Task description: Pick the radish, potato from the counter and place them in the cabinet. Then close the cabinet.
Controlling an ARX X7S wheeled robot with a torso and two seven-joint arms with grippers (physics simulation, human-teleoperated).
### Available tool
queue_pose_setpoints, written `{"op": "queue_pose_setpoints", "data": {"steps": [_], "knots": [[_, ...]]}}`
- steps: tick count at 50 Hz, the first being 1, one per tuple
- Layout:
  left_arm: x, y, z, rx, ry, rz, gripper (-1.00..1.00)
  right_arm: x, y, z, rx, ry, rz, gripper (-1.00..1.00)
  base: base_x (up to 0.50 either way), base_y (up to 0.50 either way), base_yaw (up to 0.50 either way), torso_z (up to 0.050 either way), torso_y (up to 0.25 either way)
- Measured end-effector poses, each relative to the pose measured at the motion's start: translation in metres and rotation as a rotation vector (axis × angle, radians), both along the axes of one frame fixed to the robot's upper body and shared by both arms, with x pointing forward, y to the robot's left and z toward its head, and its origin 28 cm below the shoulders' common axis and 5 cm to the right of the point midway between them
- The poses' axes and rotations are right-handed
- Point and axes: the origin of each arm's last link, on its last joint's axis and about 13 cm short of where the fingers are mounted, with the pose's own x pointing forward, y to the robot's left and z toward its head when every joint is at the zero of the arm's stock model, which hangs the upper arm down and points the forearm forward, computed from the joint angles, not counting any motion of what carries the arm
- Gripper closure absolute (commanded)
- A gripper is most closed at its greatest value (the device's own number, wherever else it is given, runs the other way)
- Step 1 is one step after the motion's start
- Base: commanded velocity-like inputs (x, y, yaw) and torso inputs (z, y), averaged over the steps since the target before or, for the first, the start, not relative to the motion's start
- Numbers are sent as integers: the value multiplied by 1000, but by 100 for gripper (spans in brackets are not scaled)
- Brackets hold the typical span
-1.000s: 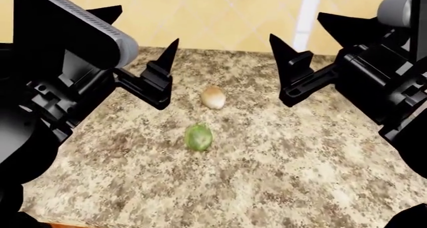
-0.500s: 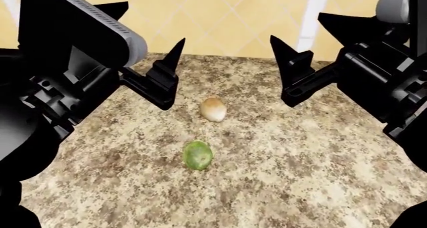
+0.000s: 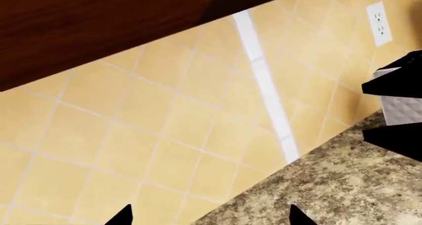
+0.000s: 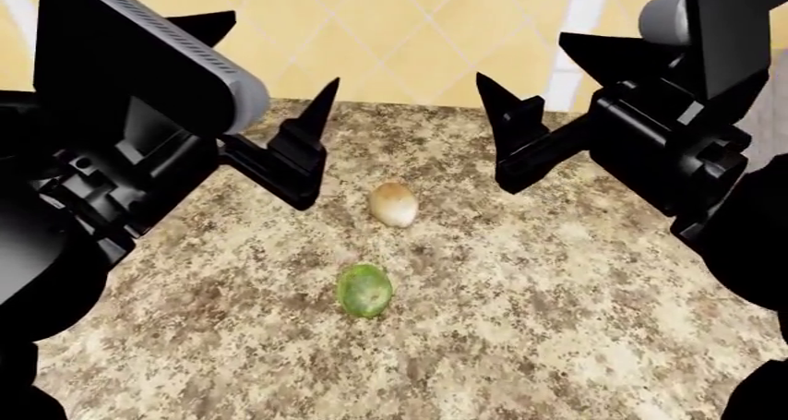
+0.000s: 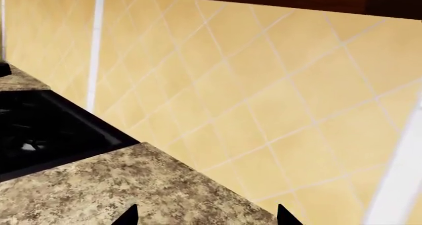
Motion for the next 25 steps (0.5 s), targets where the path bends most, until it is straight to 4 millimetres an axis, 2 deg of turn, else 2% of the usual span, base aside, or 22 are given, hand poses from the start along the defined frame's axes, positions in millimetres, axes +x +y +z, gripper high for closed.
{"op": "queue_pose_setpoints", "data": {"steps": [25], "knots": [[-3, 6, 1, -30, -20, 20, -100, 53, 35, -11, -65, 113, 65, -100, 0, 0, 0, 0, 0]]}}
